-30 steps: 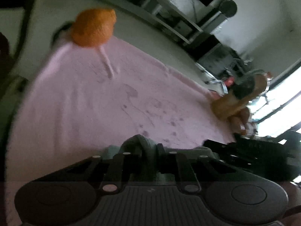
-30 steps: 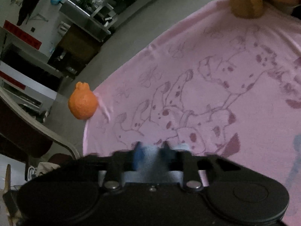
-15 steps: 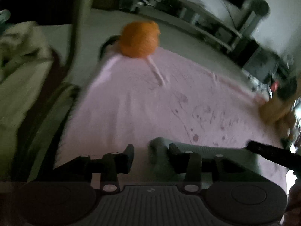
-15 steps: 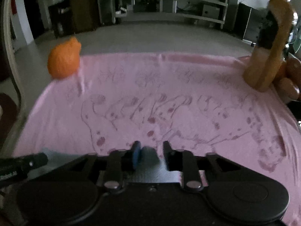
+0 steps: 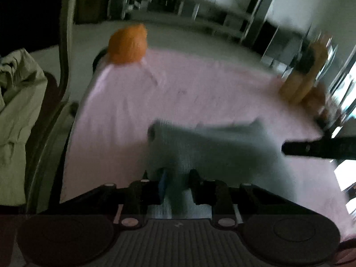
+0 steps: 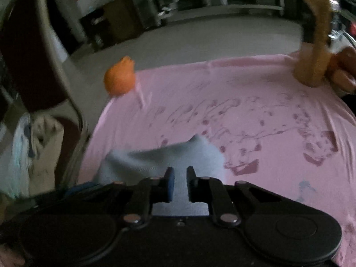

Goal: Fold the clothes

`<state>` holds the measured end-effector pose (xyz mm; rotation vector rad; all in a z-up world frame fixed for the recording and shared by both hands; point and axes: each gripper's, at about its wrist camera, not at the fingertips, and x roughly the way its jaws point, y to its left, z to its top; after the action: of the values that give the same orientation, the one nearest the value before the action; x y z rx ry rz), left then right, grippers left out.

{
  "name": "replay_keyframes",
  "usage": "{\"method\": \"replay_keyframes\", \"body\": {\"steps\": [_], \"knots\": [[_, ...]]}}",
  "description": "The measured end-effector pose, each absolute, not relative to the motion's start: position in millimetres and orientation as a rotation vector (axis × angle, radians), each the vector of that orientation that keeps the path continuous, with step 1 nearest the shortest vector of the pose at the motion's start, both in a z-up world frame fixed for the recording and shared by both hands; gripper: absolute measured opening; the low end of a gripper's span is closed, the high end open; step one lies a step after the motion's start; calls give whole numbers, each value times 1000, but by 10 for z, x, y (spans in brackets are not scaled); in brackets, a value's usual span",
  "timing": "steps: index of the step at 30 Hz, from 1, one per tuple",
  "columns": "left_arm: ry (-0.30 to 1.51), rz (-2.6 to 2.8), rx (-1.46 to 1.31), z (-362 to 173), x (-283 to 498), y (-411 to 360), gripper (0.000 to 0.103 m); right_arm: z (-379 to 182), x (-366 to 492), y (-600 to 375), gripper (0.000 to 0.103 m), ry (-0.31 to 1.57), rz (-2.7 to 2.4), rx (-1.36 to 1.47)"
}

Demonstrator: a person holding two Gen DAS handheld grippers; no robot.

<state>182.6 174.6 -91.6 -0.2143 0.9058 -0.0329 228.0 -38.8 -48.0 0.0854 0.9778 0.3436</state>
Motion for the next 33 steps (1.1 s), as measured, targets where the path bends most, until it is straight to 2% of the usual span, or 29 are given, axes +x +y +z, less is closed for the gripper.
{"method": "replay_keyframes", "body": {"steps": [5,11,15,16,22,24,28,33], "knots": [[960,6,-162,-1110,1943,1697,32,-857,2297,-133,10,986,308,-44],[959,14,-200,-1109,1929,1762,34,-984,2441,-142,9,1003,273,-14],[911,-2,-248,-959,1750,1815,32,-872,2344,-93,10,1000,278,-55],[888,-21,-267,-898,1700,1837,26,-803,2299,-131,10,1002,281,-39],[756,-100,-372,-638,1650,1890,29,-381,2250,-441,12,990,299,77],[755,-72,-358,-672,1810,1851,26,-337,2329,-473,12,987,298,109],[866,-11,-308,-933,2235,1819,19,-558,2539,-327,12,990,283,120],[937,35,-235,-1068,2382,1793,26,-1017,2738,-153,10,1046,202,84]]}}
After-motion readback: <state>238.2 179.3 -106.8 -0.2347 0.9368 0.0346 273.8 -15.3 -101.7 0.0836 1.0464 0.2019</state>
